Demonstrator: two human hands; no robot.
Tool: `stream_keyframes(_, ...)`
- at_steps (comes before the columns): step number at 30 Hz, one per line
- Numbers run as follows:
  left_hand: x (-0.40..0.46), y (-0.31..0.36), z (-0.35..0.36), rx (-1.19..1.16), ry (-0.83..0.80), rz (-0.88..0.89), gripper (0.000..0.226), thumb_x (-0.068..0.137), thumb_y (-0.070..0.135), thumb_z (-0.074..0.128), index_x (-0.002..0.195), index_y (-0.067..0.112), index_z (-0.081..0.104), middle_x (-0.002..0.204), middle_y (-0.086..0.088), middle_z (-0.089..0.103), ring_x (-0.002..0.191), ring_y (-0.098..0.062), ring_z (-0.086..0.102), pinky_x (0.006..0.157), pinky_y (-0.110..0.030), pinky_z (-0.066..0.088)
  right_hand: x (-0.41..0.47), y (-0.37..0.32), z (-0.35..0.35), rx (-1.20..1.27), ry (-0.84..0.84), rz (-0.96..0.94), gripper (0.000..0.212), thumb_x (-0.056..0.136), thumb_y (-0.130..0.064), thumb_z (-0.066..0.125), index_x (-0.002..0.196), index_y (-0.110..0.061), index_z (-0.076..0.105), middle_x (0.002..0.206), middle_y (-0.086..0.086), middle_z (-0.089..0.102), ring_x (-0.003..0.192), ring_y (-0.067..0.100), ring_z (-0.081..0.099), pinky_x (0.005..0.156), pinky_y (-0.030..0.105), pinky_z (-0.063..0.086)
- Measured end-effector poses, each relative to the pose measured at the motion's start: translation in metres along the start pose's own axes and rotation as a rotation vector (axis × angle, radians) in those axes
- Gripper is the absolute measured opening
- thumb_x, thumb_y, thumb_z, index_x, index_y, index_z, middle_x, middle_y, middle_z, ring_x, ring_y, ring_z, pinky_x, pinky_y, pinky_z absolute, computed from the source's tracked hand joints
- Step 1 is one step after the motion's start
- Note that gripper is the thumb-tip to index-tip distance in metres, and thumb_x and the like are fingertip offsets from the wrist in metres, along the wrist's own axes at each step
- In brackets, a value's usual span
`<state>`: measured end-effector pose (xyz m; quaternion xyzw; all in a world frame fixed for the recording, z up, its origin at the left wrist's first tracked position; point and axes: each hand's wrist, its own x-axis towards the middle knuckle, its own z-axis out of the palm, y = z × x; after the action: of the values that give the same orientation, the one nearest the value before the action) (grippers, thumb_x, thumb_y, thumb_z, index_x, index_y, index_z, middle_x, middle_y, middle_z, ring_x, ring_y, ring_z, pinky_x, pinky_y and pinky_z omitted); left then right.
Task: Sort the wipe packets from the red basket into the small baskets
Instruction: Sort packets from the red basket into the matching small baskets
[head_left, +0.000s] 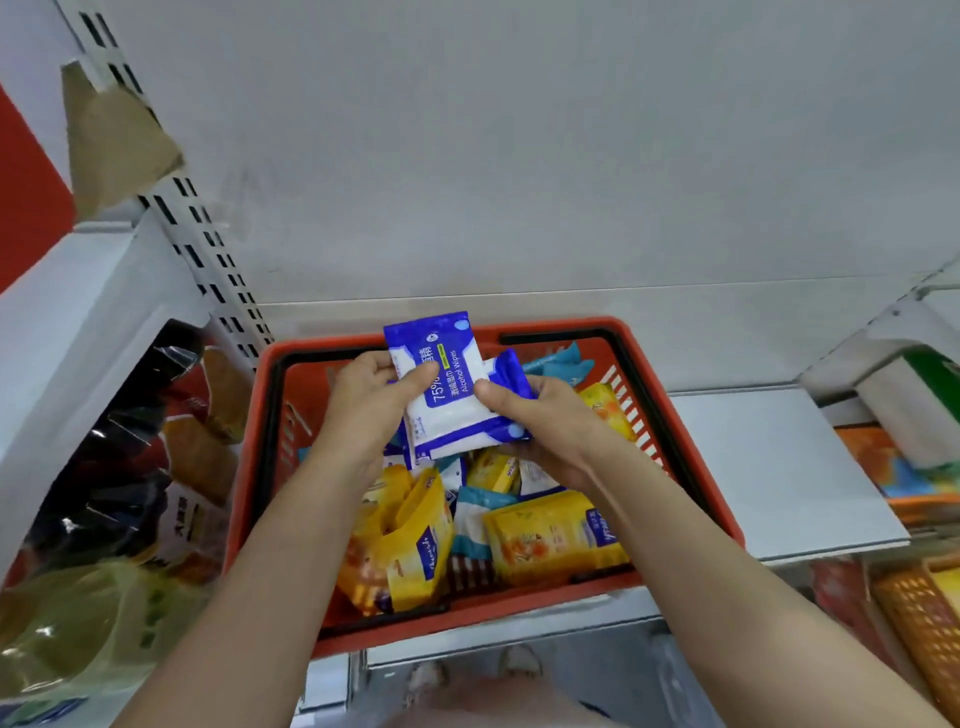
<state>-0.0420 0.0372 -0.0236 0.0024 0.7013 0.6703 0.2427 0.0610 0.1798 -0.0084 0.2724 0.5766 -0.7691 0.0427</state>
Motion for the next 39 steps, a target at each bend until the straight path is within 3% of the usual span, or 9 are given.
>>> stream_keyframes(4, 0.004, -0.005, 0.011, -0.127, 0.064, -0.094, 0.015, 0.091, 0.017, 0.066, 0.102, 0.007, 0.061, 0.093, -0.013, 0.074, 0.07, -0.022, 0.072, 0.069, -0.042, 0.059, -0.014, 0.011, -0.023, 0.162, 0.078, -0.054, 0.02, 0.087, -0.014, 0.07, 0.105, -0.009, 0.063, 0.104, 0.012, 0.075, 0.093, 0.019, 0.072, 0.071, 0.024, 0.06)
stream_keyframes(9, -0.03, -0.008, 0.06, -0.224, -0.049, -0.066, 0.01, 0.098, 0.013, 0.056, 0.096, 0.006, 0.063, 0.092, -0.013, 0.071, 0.067, -0.022, 0.07, 0.056, -0.034, 0.058, -0.055, 0.028, -0.04, 0.28, 0.125, -0.149, 0.035, 0.086, -0.006, 0.069, 0.12, -0.001, 0.063, 0.109, 0.012, 0.073, 0.099, 0.023, 0.07, 0.086, 0.033, 0.059)
stream_keyframes(15, -0.083, -0.018, 0.134, -0.157, -0.049, 0.123, 0.022, 0.094, 0.018, 0.061, 0.114, 0.01, 0.057, 0.108, -0.011, 0.07, 0.08, -0.021, 0.07, 0.066, -0.037, 0.059, -0.147, 0.054, -0.123, 0.436, 0.462, -0.264, 0.024, 0.084, 0.001, 0.07, 0.108, -0.002, 0.066, 0.103, 0.017, 0.074, 0.085, 0.023, 0.073, 0.073, 0.031, 0.06)
stream_keyframes(19, -0.158, -0.047, 0.217, -0.044, -0.25, 0.226, 0.009, 0.096, 0.021, 0.058, 0.103, 0.023, 0.063, 0.103, -0.004, 0.072, 0.082, -0.018, 0.069, 0.071, -0.035, 0.059, -0.234, 0.092, -0.207, 0.553, 0.546, -0.304, 0.02, 0.093, -0.01, 0.063, 0.111, -0.005, 0.067, 0.1, 0.013, 0.074, 0.087, 0.022, 0.072, 0.077, 0.034, 0.061)
stream_keyframes(23, -0.254, -0.099, 0.313, 0.045, -0.508, 0.086, 0.012, 0.096, 0.014, 0.057, 0.103, 0.022, 0.063, 0.099, -0.001, 0.074, 0.078, -0.014, 0.07, 0.071, -0.032, 0.057, -0.332, 0.141, -0.296, 0.602, 0.686, -0.361, 0.037, 0.093, -0.009, 0.061, 0.129, -0.001, 0.057, 0.111, 0.016, 0.072, 0.087, 0.024, 0.072, 0.078, 0.039, 0.061)
stream_keyframes(28, -0.35, -0.14, 0.407, 0.144, -0.787, -0.03, 0.027, 0.089, -0.002, 0.061, 0.111, 0.014, 0.063, 0.103, -0.007, 0.074, 0.088, -0.021, 0.071, 0.074, -0.032, 0.059, -0.447, 0.19, -0.385, 0.596, 0.919, -0.452, 0.066, 0.087, 0.006, 0.064, 0.136, -0.033, 0.042, 0.115, 0.007, 0.069, 0.078, 0.018, 0.072, 0.061, 0.032, 0.06)
stream_keyframes(32, -0.395, -0.157, 0.474, 0.19, -0.862, -0.013, 0.019, 0.086, -0.001, 0.067, 0.098, 0.013, 0.063, 0.088, -0.003, 0.075, 0.072, -0.013, 0.071, 0.062, -0.023, 0.058, -0.497, 0.208, -0.44, 0.519, 1.025, -0.38, 0.044, 0.085, 0.006, 0.066, 0.118, -0.021, 0.055, 0.112, 0.011, 0.069, 0.079, 0.02, 0.072, 0.063, 0.033, 0.061)
stream_keyframes(36, -0.403, -0.181, 0.54, 0.235, -0.888, 0.001, 0.034, 0.082, 0.009, 0.075, 0.114, 0.007, 0.062, 0.098, -0.009, 0.075, 0.08, -0.021, 0.073, 0.075, -0.036, 0.059, -0.517, 0.214, -0.5, 0.391, 1.213, -0.309, 0.023, 0.083, -0.005, 0.075, 0.089, -0.018, 0.056, 0.103, 0.012, 0.069, 0.077, 0.019, 0.071, 0.062, 0.03, 0.058)
stream_keyframes(39, -0.402, -0.205, 0.591, 0.223, -0.899, -0.028, 0.03, 0.081, 0.013, 0.076, 0.11, 0.016, 0.066, 0.099, -0.009, 0.076, 0.082, -0.023, 0.073, 0.077, -0.038, 0.058, -0.526, 0.215, -0.55, 0.347, 1.252, -0.304, 0.033, 0.081, -0.007, 0.078, 0.102, -0.019, 0.056, 0.107, 0.013, 0.069, 0.081, 0.021, 0.073, 0.05, 0.024, 0.053)
